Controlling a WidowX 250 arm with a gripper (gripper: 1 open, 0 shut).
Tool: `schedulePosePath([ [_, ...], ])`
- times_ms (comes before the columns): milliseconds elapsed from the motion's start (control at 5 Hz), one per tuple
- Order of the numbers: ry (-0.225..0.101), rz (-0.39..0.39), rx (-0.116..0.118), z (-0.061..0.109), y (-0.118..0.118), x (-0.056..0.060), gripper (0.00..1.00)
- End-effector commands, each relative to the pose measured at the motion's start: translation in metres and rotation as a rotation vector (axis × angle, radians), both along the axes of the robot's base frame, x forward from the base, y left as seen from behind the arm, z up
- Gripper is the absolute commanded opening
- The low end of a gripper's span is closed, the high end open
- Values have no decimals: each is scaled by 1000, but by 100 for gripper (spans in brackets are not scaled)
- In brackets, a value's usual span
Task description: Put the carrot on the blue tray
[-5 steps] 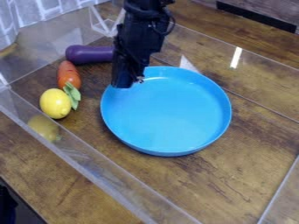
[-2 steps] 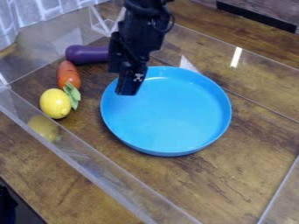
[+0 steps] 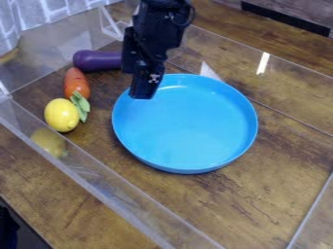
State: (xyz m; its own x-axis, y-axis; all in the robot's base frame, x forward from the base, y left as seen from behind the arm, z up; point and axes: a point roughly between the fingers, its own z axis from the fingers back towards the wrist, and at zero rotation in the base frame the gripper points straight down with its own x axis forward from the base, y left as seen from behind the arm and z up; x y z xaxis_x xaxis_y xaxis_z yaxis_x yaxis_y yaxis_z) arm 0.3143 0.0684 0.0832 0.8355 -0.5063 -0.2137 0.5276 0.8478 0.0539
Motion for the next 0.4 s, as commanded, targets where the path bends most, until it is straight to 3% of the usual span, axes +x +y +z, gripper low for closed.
schedulePosePath([
  [0,-110,-8,23,32,10,13,100],
  [200,-113,-41,27,30,16,18,100],
])
